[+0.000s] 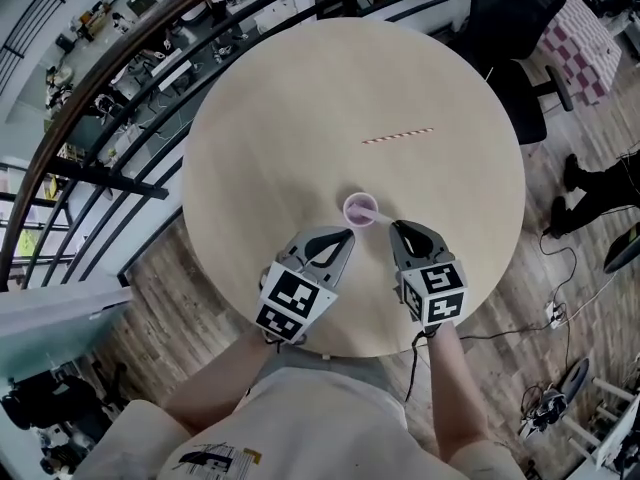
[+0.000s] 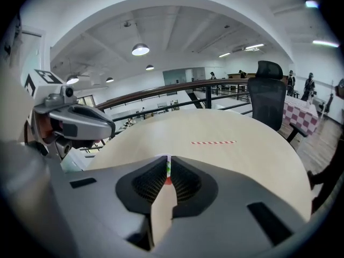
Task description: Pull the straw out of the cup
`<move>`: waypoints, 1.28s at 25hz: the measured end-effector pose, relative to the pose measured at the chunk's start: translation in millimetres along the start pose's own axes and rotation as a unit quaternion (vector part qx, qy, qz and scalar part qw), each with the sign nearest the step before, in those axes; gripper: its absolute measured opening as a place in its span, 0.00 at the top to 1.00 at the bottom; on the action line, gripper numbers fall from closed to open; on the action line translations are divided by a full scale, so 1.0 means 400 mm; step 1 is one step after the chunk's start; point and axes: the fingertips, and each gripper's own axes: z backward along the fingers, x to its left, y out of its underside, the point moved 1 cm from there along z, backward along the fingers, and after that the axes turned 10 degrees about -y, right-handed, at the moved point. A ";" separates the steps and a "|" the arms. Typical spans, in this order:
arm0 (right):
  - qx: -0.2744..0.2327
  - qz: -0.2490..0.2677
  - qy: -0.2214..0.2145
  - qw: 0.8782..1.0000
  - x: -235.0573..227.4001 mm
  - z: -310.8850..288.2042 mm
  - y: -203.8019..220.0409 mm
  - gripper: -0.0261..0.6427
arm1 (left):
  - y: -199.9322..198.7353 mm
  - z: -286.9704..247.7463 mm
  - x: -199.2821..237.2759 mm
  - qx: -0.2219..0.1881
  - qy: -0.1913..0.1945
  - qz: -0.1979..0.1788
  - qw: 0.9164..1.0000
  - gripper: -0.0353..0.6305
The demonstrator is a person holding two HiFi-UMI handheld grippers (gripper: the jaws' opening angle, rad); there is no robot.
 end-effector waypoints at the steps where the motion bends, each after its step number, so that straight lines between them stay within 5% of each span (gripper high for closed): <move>1: -0.006 -0.002 -0.002 1.000 0.003 0.004 -0.007 0.91 | -0.001 0.006 0.003 -0.001 -0.002 0.000 1.000 0.93; 8: -0.038 0.020 0.010 0.999 0.040 0.080 -0.083 0.91 | -0.054 0.072 0.016 -0.023 -0.015 -0.008 1.000 0.93; 19: -0.145 0.051 0.011 0.988 0.140 0.287 -0.290 0.91 | -0.251 0.217 -0.015 -0.098 -0.030 -0.083 0.991 0.93; 26: -0.216 0.083 0.007 0.973 0.233 0.444 -0.421 0.91 | -0.368 0.324 -0.062 -0.146 -0.021 -0.117 0.982 0.93; 32: -0.296 0.123 0.012 0.947 0.319 0.604 -0.540 0.91 | -0.487 0.431 -0.097 -0.215 -0.019 -0.135 0.967 0.93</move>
